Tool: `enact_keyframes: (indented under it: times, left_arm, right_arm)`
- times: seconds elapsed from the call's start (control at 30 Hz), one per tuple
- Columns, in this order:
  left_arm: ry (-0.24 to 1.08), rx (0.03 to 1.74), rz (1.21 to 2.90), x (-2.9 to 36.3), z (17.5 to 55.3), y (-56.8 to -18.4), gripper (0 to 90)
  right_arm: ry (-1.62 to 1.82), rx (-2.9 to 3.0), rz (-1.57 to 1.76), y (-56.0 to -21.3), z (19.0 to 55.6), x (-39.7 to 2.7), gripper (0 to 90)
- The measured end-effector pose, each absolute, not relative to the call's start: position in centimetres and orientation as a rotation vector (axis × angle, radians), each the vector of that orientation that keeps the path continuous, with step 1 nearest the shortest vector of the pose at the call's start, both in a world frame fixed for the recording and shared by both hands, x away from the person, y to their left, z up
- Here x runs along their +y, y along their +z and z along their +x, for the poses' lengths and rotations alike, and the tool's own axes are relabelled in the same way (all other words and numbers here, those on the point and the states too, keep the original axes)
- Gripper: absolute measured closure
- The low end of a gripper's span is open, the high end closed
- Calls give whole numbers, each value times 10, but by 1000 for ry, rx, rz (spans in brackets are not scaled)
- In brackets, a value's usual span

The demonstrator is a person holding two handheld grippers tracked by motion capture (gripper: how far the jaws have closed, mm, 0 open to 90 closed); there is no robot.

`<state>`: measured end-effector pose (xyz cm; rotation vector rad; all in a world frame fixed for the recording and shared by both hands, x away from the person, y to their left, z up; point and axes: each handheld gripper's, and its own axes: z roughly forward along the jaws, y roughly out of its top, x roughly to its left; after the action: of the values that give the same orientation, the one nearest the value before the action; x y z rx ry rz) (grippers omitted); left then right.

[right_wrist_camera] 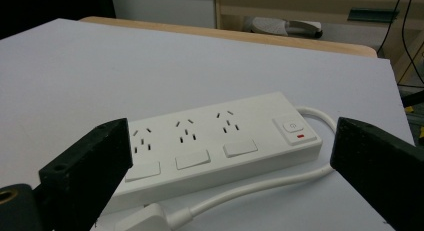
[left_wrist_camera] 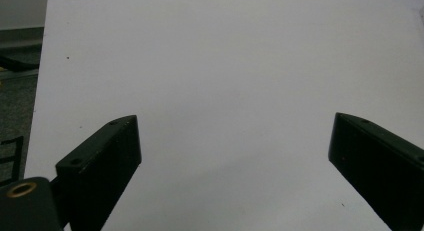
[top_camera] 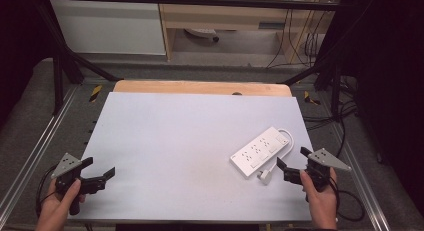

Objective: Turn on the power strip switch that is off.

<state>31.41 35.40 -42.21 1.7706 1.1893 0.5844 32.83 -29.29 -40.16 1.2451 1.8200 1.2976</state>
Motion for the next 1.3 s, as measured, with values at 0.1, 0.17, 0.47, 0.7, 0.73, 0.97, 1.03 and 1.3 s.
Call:
enact_keyframes:
  times: [0.1,0.17,0.47,0.7,0.73,0.97,1.03,1.3]
  left_arm:
    - [581,1188,1776,354,315,-423,67]
    - [579,1189,1779,353,315,-423,67]
    - [573,1190,1783,352,315,-423,67]
    - [564,1198,1776,352,316,-423,67]
    - [562,1199,1774,352,316,-423,67]
    - [568,1207,1776,353,316,-423,70]
    - [569,1199,1776,352,315,-423,68]
    - [568,1192,1784,352,316,-424,68]
  right_arm:
    - [1299,1822,1246,-400,330,-292,34]
    - [1296,1818,1247,-400,330,-291,34]
    - [1298,1795,1238,-391,339,-288,30]
    - [1292,1809,1226,-389,344,-284,27]
    - [1288,1809,1222,-389,345,-284,27]
    - [1292,1812,1213,-386,350,-284,24]
    - [1289,1813,1210,-385,352,-282,24]
    - [1278,1830,1204,-385,365,-276,23]
